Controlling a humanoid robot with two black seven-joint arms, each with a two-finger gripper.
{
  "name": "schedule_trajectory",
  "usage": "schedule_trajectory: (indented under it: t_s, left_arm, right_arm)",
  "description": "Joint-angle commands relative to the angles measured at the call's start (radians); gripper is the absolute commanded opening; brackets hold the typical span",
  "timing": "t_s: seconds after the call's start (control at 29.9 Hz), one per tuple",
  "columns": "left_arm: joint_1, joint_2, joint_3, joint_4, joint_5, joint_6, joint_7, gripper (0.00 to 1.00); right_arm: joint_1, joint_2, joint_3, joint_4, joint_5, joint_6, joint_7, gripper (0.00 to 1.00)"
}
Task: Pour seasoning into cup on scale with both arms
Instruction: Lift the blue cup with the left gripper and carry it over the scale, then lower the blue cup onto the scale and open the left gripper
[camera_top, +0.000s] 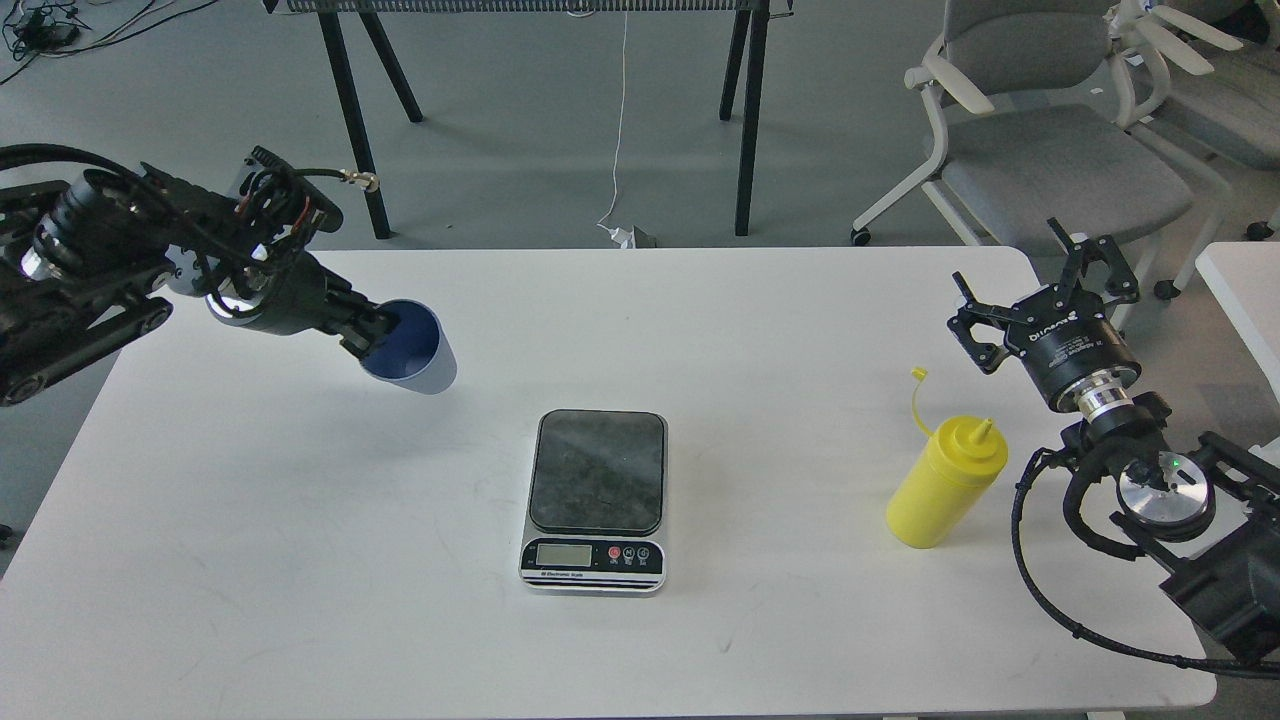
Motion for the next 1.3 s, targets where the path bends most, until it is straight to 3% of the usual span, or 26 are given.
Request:
schedule_trajectory:
  t_s: [0.0,0.37,0.67,1.27]
  left_arm:
    - [-0.067,-0.098,0.0,-0.004,-0.044,0.0,0.0,0.04]
    - [-0.029,-0.263,0.017,-0.006,-0.044,0.0,0.0,0.04]
    - [0.037,-0.261,0.02,-0.012,-0.038,0.0,0.0,0.05]
    - [0.044,-0.248,0.063,-0.029,-0.025,0.0,0.0,0.07]
  right_arm:
    - [0.0,-0.002,0.001,0.0,0.0,0.0,0.0,0.99]
    - [0.0,-0.003,0.009,-0.003,0.0,0.0,0.0,0.99]
    - [0.002,0.001,0.013,-0.005,0.0,0.0,0.0,0.99]
    - [0.0,0.0,0.015,-0.003,0.0,0.0,0.002,0.99]
